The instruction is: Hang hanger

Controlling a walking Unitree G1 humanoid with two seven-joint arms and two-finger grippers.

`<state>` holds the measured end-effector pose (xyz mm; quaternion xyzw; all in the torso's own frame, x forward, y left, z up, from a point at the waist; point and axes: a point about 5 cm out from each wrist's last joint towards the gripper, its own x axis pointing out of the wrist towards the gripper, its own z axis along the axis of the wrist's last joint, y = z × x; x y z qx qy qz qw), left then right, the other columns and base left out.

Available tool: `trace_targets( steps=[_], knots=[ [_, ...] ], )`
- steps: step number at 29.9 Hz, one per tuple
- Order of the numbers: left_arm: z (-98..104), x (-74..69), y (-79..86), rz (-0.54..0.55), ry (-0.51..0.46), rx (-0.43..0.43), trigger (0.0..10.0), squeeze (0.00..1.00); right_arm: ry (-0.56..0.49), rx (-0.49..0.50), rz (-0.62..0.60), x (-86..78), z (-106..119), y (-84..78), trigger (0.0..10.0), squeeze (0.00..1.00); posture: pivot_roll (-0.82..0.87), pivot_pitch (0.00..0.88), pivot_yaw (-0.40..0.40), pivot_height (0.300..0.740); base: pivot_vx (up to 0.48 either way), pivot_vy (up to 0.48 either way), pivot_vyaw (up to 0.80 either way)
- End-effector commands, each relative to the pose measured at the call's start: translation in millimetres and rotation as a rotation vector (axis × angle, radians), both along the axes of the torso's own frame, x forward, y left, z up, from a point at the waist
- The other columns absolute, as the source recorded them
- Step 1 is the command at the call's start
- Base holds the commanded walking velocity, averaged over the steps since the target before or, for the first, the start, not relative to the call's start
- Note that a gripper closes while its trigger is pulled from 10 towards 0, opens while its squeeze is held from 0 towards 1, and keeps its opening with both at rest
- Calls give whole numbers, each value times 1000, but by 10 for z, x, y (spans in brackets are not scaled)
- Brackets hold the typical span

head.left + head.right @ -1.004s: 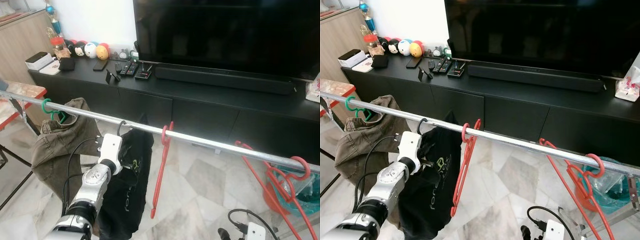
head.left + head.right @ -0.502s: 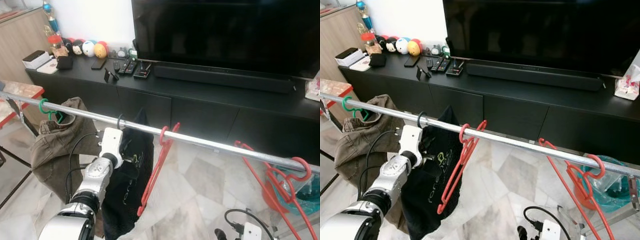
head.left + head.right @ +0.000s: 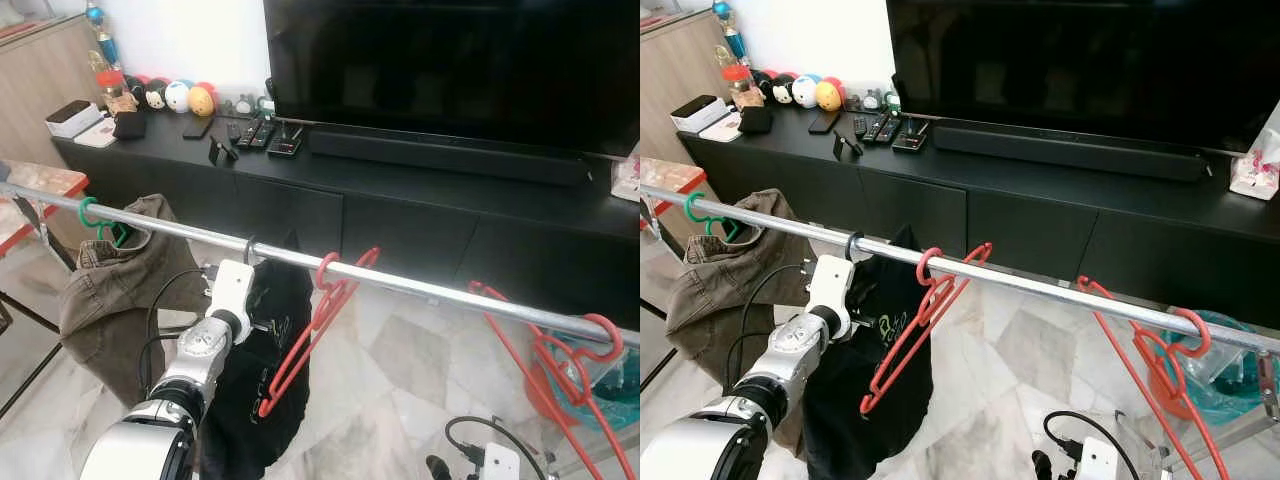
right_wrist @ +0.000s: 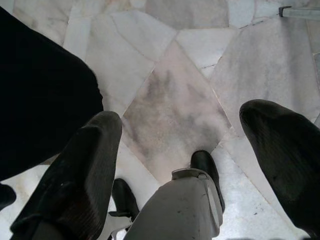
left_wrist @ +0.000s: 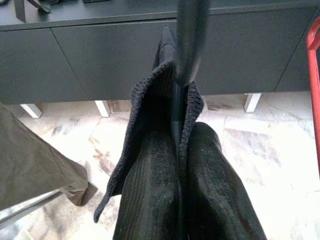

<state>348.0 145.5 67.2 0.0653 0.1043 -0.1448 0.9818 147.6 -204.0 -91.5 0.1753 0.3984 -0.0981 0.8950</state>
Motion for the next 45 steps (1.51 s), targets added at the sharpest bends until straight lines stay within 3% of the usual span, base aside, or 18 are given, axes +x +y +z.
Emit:
trace_targets(
  steps=[1,8,9,10,11,20,31,35,39,45],
  knots=[
    [-1,13,-8,-14,16,30,10000,0,15,8,-3,-17,-15,23,10000,0,-73,0,57,740,0,0,0],
    [-85,-65,60,-1,17,26,10000,20,19,8,-4,-27,-18,17,10000,0,-68,0,56,740,0,0,0],
    [-78,-68,83,15,6,11,10000,796,20,7,-3,-30,-19,15,10000,0,-66,0,55,740,0,0,0],
    [-71,-67,95,23,-1,6,10000,941,21,7,-3,-32,-20,15,10000,0,-66,0,55,740,0,0,0],
    [-62,-65,107,31,-8,-3,10000,1000,21,7,-2,-35,-20,14,10000,0,-66,0,54,740,0,0,0],
    [-11,-54,148,42,-47,-14,10000,1000,18,6,4,-34,-20,20,10000,0,-65,0,54,740,0,0,0],
    [57,-76,216,32,-113,-44,10000,1000,-5,26,43,182,14,428,10000,0,-61,6,52,740,0,0,0],
    [83,-118,284,16,-147,-46,10000,1000,-10,29,45,215,25,481,10000,0,-60,8,53,740,0,0,0],
    [106,-160,349,11,-171,-44,10000,1000,-12,24,39,183,17,438,10000,0,-57,9,54,740,0,0,0],
    [214,-297,551,28,-242,-36,10000,1000,-13,17,18,-3,-21,197,10000,0,-49,12,53,740,0,0,0]
  ],
)
